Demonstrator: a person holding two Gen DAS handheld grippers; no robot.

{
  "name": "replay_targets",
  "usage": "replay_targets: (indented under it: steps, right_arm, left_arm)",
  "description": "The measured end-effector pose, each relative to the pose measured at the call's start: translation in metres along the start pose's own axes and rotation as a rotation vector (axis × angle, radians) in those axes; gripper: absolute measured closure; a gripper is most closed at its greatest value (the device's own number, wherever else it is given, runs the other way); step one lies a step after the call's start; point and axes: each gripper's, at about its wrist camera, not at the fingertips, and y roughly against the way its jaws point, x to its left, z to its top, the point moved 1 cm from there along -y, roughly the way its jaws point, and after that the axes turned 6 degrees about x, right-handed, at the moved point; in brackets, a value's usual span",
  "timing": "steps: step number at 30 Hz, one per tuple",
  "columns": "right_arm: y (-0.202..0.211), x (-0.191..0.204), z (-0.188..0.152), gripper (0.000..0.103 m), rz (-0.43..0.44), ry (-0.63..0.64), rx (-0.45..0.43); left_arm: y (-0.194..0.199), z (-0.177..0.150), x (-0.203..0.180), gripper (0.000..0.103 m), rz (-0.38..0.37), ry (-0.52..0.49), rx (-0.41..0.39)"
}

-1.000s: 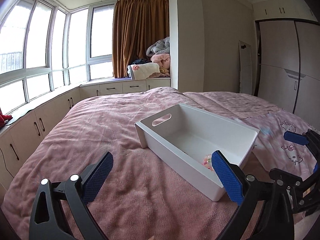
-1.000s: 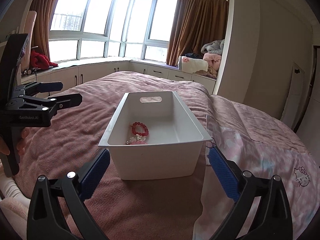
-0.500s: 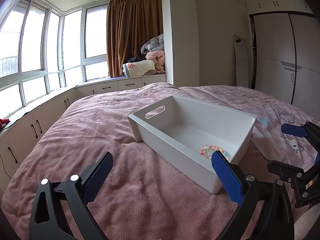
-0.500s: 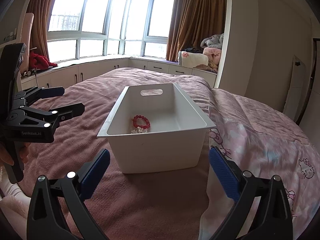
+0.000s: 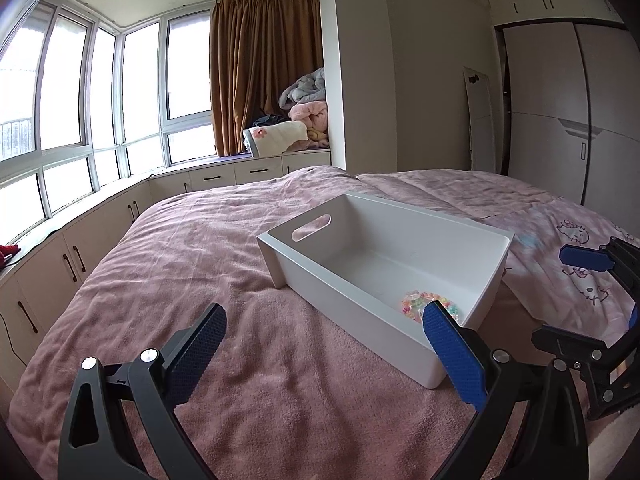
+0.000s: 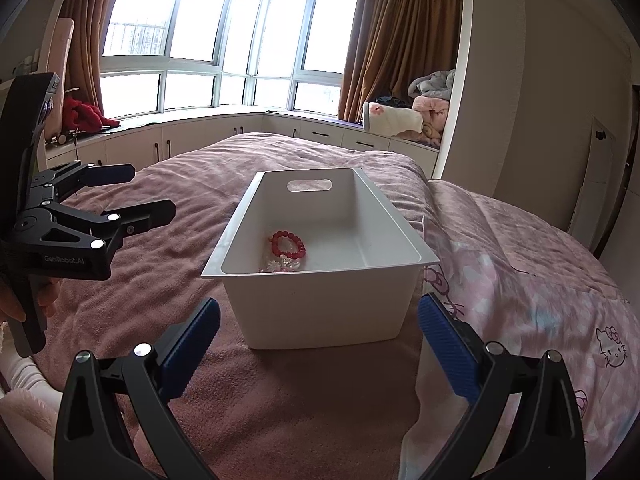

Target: Organize jewelry

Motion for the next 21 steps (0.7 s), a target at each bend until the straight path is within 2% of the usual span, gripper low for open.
replay_targets:
  steps: [21]
  right_arm:
    - [-0.0033,0.0027,0.0009,0.005,0.002,0.0,0.018]
  left_arm:
    - [-0.0024,-0.0017,0.0043,0.004,0.005,0.003,0.011]
